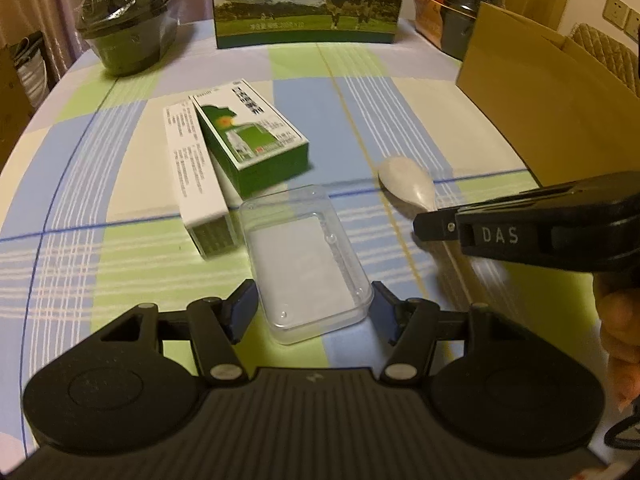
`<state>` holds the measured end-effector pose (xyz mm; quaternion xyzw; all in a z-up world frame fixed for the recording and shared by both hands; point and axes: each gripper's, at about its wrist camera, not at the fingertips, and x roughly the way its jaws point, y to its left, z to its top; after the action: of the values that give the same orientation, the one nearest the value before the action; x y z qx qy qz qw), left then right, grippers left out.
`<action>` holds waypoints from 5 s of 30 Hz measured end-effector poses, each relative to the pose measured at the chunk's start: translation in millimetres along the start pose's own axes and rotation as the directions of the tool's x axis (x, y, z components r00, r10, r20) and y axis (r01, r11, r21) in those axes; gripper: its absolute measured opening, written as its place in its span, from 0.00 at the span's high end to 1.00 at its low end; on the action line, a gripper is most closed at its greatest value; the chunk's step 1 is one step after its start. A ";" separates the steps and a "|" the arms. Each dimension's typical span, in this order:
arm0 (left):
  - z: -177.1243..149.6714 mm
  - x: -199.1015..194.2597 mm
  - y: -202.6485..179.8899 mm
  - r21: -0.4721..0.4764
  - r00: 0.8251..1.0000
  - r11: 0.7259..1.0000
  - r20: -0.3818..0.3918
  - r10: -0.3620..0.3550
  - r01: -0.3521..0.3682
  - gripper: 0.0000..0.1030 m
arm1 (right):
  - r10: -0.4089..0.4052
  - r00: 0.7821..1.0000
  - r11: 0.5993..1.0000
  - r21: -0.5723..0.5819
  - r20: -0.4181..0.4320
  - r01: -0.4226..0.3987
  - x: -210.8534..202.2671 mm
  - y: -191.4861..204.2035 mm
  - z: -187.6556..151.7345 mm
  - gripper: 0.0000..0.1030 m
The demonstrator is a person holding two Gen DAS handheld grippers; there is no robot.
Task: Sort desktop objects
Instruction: 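Lift the spoon with the right tool while the left tool lifts the clear tray, then carry the spoon with right tool while left tool carries the tray to the box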
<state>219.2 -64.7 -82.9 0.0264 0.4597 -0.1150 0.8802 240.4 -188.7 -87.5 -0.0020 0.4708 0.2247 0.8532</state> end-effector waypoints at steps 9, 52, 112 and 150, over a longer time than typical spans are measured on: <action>-32.5 -35.3 -12.8 0.050 1.000 0.999 -0.019 -0.019 0.020 0.46 | 0.007 1.000 1.000 0.031 0.001 -0.007 -41.9 4.5 -34.1 0.97; -44.3 -47.5 -12.8 0.002 1.000 1.000 0.001 -0.017 0.017 0.50 | -0.019 1.000 0.998 0.066 0.022 0.017 -64.8 8.8 -63.1 0.97; 16.6 -192.6 -190.0 0.138 0.960 0.978 0.210 -0.186 0.159 0.50 | -0.216 0.912 0.966 0.209 0.348 0.149 -307.9 -81.4 -79.1 0.97; 85.7 -125.8 -274.6 0.210 0.947 0.950 0.173 -0.271 0.233 0.50 | -0.285 0.903 0.947 0.241 0.320 0.213 -298.8 -189.3 -38.1 0.97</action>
<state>156.5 -322.2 85.3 0.0378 0.3560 -0.2716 0.8934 146.5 -481.1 92.2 0.0637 0.3269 0.0613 0.9409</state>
